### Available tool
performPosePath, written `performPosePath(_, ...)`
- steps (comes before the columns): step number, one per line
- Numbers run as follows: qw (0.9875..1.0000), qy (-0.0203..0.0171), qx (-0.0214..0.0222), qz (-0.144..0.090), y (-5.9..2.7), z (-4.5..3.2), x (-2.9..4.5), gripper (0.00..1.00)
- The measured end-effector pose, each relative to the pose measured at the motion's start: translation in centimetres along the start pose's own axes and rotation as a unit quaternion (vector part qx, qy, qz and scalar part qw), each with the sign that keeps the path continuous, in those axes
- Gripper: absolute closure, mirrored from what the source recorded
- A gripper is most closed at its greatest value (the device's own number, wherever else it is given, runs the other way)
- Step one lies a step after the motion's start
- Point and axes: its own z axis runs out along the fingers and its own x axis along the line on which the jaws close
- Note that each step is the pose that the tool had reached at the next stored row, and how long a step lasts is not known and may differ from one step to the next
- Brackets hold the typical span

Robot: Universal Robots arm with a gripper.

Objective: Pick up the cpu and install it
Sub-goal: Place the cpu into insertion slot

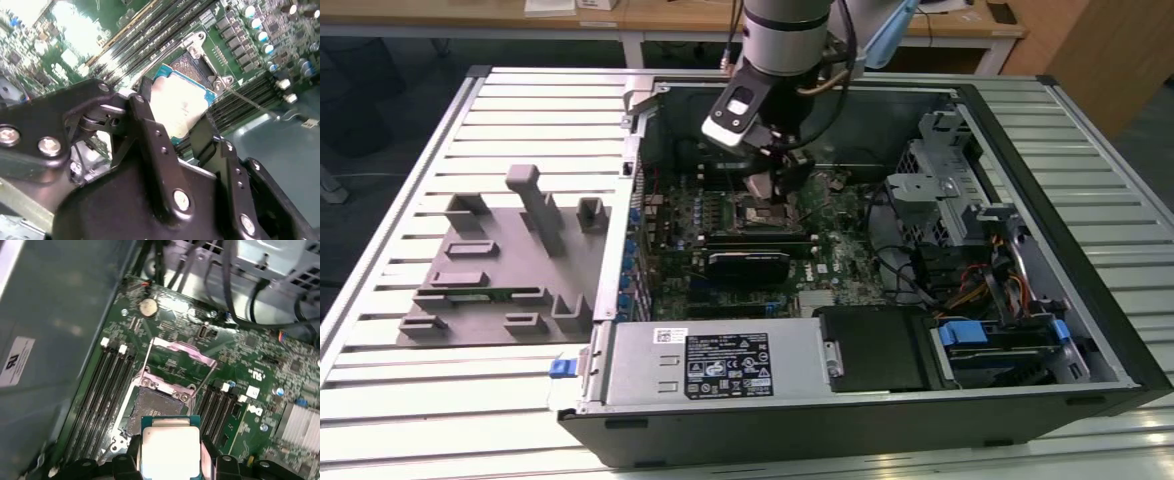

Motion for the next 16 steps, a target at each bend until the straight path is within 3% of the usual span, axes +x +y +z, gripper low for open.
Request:
performPosePath(4,0.9993,-0.0009,0.0001,0.037,0.0,0.04,0.0,0.45)
performPosePath(8,0.9974,-0.0018,0.0002,0.073,0.0,0.09,0.0,0.45)
performPosePath(12,0.994,-0.0026,0.0003,0.109,0.0,0.15,0.0,0.45)
performPosePath(16,0.9896,-0.0035,0.0003,0.144,-0.01,0.35,0.0,0.45)
